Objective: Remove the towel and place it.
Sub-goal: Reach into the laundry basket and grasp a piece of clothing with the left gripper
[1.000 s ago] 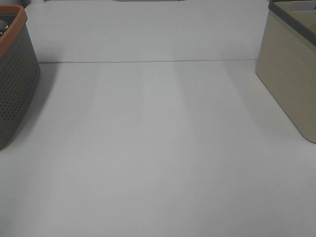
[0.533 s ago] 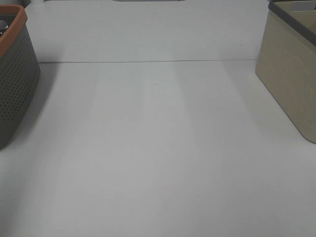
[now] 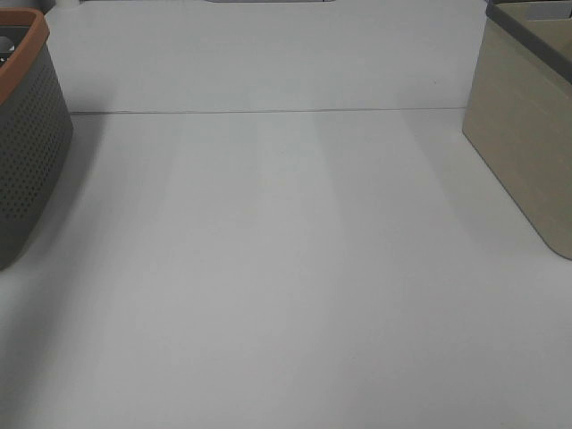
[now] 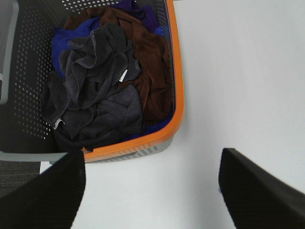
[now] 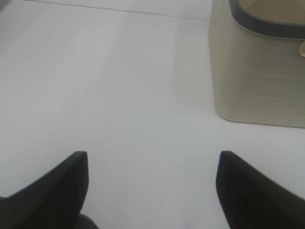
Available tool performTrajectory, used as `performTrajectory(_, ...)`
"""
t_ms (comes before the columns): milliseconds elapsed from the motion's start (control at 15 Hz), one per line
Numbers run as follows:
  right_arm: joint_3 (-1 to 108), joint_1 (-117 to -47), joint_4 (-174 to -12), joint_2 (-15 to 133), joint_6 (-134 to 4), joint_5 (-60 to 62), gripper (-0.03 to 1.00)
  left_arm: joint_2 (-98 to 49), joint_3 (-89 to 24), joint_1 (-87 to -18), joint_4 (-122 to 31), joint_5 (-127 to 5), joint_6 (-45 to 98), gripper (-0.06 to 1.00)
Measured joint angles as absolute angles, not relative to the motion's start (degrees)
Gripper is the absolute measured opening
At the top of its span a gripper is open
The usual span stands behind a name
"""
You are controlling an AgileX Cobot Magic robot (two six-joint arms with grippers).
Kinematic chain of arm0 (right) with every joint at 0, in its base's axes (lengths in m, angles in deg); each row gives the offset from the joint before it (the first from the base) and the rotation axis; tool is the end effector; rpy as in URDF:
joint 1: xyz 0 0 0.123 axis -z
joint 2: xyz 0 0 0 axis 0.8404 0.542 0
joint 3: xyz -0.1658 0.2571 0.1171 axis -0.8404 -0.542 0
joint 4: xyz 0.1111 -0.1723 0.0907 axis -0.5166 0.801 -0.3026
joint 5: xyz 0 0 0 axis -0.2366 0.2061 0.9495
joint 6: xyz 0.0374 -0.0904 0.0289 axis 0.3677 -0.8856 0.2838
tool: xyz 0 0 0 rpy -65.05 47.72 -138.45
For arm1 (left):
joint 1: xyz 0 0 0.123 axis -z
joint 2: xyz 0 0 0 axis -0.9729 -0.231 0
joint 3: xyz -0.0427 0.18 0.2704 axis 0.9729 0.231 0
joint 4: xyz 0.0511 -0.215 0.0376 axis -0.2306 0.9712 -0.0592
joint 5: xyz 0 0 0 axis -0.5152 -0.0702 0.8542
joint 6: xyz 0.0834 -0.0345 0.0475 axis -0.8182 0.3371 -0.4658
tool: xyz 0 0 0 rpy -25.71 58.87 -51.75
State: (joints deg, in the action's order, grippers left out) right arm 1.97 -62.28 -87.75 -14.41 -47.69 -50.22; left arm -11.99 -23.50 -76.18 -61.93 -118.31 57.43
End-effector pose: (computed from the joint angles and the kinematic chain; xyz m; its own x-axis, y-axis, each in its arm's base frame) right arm -0.0630 -0.0013 0.2602 -0.4284 -0.1054 -0.8974 -0.1552 0.9870 -0.0418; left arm 0.1546 0.0036 0.4331 -0.7228 0.0797 -0.6864 0.0290 0.9959 0.0851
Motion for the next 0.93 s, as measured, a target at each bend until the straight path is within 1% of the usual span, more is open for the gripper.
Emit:
performTrajectory(200, 2.0, -62.3, -87.7, -14.4, -47.7, -50.2, 0.74, -21.3, -30.4, -76.2, -65.5, -119.4, 56.3, 0.72)
performTrajectory(267, 2.0, -62.3, -87.7, -14.4, -47.7, -50.2, 0.74, -28.3, -35.5, -76.9, -67.7, -120.5, 55.8, 0.72)
performTrajectory(600, 2.0, -62.3, -87.7, -14.4, -47.7, -50.2, 0.74, -43.0, -49.2, -81.5, -67.8, -121.9, 55.9, 0.72)
performTrajectory(800, 2.0, -62.3, -87.7, -14.4, -47.7, -50.2, 0.74, -52.4, -58.0, -82.8, -67.1, -121.9, 56.9, 0.72)
performTrajectory(933, 2.0, -62.3, -87.7, -14.4, -47.7, -50.2, 0.74, -56.4, -61.3, -82.8, -66.5, -121.9, 57.4, 0.72)
